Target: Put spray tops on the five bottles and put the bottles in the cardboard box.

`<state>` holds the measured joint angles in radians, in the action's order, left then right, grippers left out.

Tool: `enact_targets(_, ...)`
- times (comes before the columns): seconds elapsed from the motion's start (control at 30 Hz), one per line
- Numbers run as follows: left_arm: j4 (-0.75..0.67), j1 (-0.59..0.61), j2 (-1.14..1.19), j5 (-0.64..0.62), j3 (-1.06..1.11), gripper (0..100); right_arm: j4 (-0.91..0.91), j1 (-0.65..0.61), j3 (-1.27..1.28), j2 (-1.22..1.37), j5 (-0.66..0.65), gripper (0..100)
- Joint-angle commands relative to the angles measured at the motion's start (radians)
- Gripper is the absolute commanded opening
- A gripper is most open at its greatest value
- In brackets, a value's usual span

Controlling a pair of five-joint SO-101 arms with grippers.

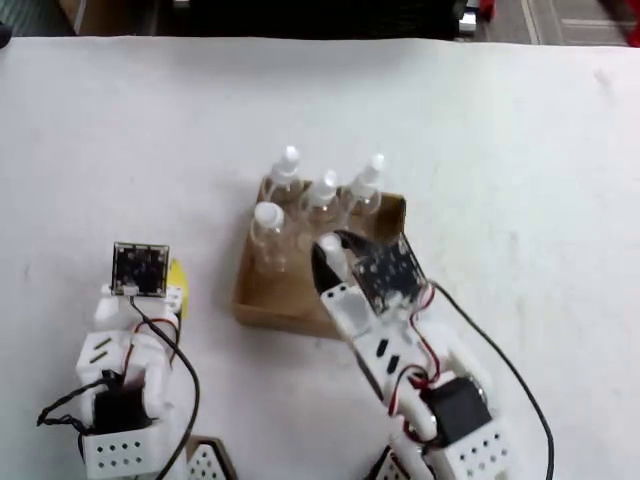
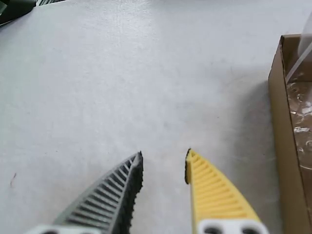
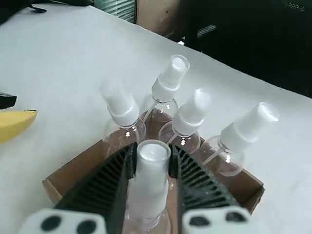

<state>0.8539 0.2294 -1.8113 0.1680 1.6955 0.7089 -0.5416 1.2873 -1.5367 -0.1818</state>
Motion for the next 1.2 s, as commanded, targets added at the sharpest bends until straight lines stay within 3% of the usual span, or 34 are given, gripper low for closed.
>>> enact_targets(0.0, -0.003, -0.012, 0.001, 0.012, -0.002, 14, -0.012, 0.001, 0.043, -0.108, -0.017, 1.5)
enact_targets(0.57, -0.002, -0.012, 0.001, 0.012, -0.002, 14, 0.015, 0.004, 0.140, -0.266, -0.017, 1.6)
enact_targets(0.8, -0.003, -0.012, 0.001, 0.012, -0.002, 14, 0.038, 0.002, 0.140, -0.266, -0.017, 17.3)
enact_targets(1.0, -0.002, -0.012, 0.001, 0.012, -0.002, 14, 0.041, 0.004, 0.137, -0.266, -0.017, 16.5)
enact_targets(1.17, -0.003, -0.013, 0.001, 0.012, -0.002, 14, 0.171, 0.002, 0.014, -0.266, -0.009, 16.6)
